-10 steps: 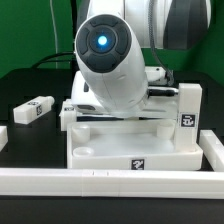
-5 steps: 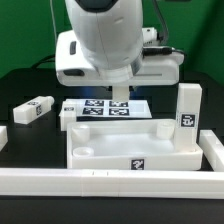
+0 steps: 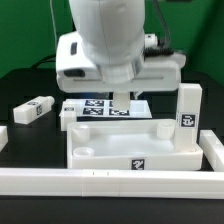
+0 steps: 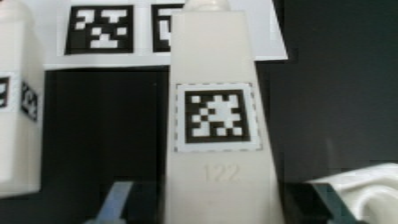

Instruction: Assemble desk

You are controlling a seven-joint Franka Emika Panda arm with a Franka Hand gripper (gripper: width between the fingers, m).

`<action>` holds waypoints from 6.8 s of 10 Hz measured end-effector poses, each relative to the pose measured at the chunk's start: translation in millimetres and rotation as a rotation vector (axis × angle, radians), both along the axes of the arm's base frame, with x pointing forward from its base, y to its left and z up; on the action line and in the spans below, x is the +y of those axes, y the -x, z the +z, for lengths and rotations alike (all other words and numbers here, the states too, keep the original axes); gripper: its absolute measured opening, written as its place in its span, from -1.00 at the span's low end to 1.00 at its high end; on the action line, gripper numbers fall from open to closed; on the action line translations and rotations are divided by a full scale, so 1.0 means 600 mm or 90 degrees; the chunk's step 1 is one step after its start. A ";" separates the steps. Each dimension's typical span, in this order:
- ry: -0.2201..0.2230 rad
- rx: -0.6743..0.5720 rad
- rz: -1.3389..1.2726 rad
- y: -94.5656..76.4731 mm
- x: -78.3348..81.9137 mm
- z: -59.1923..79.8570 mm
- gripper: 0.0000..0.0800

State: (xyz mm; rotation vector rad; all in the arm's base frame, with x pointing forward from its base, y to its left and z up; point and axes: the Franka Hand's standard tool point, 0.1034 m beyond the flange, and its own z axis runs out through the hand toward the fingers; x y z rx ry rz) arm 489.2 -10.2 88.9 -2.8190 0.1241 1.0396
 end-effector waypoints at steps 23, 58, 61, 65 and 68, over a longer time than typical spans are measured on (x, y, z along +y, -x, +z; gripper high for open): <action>0.153 -0.772 0.022 -0.155 -0.068 0.101 -0.28; 0.170 -0.792 0.036 -0.188 -0.094 0.046 0.19; 0.170 -0.792 0.036 -0.188 -0.094 0.046 0.60; 0.144 -0.770 0.026 -0.199 -0.088 0.099 0.62; 0.135 -0.753 0.025 -0.195 -0.085 0.098 0.62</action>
Offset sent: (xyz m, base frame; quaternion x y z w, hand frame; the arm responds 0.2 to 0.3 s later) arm 0.0000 0.0000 0.0000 0.0000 0.1938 0.0000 0.9810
